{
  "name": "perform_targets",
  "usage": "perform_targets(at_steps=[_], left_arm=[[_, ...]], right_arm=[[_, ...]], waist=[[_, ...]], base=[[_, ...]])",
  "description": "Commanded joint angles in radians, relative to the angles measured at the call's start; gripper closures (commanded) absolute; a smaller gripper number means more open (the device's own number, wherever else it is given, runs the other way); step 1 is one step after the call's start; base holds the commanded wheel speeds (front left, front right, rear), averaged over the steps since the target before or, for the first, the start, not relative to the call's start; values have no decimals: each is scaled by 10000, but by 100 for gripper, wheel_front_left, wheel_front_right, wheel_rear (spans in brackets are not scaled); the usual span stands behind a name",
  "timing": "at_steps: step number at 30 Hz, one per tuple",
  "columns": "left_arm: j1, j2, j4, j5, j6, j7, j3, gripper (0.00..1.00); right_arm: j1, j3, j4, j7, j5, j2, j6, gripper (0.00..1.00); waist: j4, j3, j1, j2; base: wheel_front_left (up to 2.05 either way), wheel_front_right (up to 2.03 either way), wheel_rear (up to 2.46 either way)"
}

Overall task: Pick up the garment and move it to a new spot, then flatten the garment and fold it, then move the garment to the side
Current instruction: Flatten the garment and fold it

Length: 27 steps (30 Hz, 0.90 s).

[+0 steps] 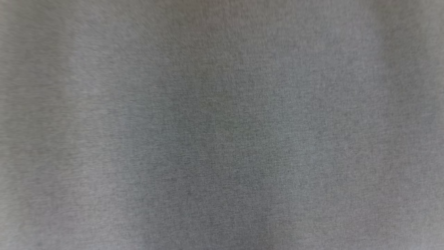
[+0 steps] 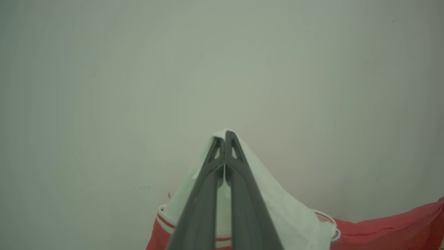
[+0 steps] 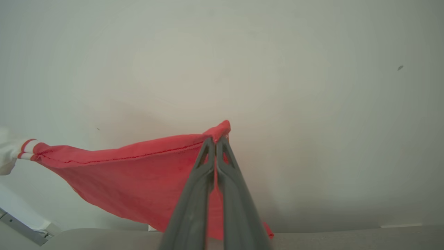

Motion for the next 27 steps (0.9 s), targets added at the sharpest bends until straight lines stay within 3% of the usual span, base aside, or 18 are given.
perform_targets(at_steps=[1,7,10,14,20,22,27], left_arm=[[328,48,-172,-206,17,-121,37,100],[3083,444,-2283,-753,246,-439,63,100],[4990,823,-3738,-1041,839,-392,190,100],[7899,1695,-6036,-1461,2030,-503,586,100],[12426,2308,-8454,-2149,3268,-687,1026,100],[13708,2190,-8881,-2300,3603,-752,1292,100],[16686,1346,-9237,-2269,3776,-806,1565,100]], right_arm=[[420,24,-141,-57,178,-82,-24,100],[3561,-199,-1704,-407,1300,-840,-24,100],[5361,-317,-2457,-631,1723,-1045,-24,100],[7778,-438,-3469,-989,2054,-1270,-24,100],[11035,-741,-4167,-1312,2244,-1439,-24,100],[11977,-738,-4251,-1380,2211,-1380,-24,100],[14079,-757,-4266,-1717,1956,-1088,-24,100]], waist=[[282,-552,2,1],[567,-1468,2,1],[605,-1832,2,1],[593,-2270,2,1],[552,-3019,2,1],[544,-3314,2,1],[635,-4090,2,1]], base=[[0,0,0],[0,0,0],[0,0,0],[0,0,0],[0,0,0],[0,0,0],[0,0,0]])
